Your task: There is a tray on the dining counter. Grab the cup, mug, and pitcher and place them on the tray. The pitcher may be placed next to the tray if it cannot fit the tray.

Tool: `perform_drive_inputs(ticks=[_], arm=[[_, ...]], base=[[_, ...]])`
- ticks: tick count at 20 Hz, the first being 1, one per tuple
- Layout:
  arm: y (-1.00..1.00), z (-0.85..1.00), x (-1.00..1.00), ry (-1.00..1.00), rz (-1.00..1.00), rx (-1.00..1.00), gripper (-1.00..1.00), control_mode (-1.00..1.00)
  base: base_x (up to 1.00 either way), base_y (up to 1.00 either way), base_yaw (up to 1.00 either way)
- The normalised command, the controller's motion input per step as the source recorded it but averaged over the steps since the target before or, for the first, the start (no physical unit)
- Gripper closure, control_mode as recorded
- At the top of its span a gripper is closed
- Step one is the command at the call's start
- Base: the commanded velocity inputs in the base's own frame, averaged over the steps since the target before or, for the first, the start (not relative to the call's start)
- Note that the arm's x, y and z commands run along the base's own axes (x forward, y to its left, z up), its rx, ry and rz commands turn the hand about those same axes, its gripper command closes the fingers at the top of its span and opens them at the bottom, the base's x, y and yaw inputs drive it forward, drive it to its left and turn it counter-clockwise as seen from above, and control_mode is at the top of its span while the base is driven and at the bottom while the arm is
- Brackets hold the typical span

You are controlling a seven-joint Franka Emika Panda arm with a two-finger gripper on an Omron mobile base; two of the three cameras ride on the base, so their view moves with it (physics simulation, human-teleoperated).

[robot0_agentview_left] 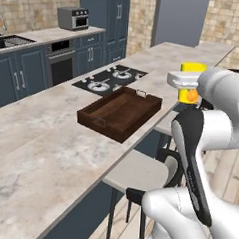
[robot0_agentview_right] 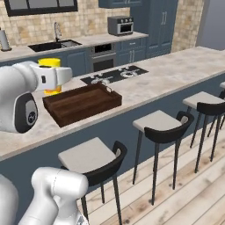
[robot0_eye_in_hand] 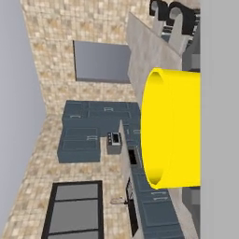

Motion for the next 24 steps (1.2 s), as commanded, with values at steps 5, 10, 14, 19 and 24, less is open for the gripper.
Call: perform_drive_inputs(ticks=[5, 10, 14, 19, 24], arm=[[0.04, -0.23, 0.8, 0.04, 0.0, 0.0, 1.0, -1.0], [0.02, -0.38, 0.62, 0.0, 0.02, 0.0, 1.0, -1.0], [0.0, -0.48, 0.56, 0.0, 0.07, 0.0, 1.0, -1.0], [0.0, -0.5, 0.51, 0.0, 0.14, 0.01, 1.0, -1.0], [0.0, -0.48, 0.36, 0.0, 0.19, 0.01, 1.0, -1.0]], base=[[0.0, 0.0, 0.0], [0.0, 0.0, 0.0], [0.0, 0.0, 0.0], [0.0, 0.0, 0.0], [0.0, 0.0, 0.0]])
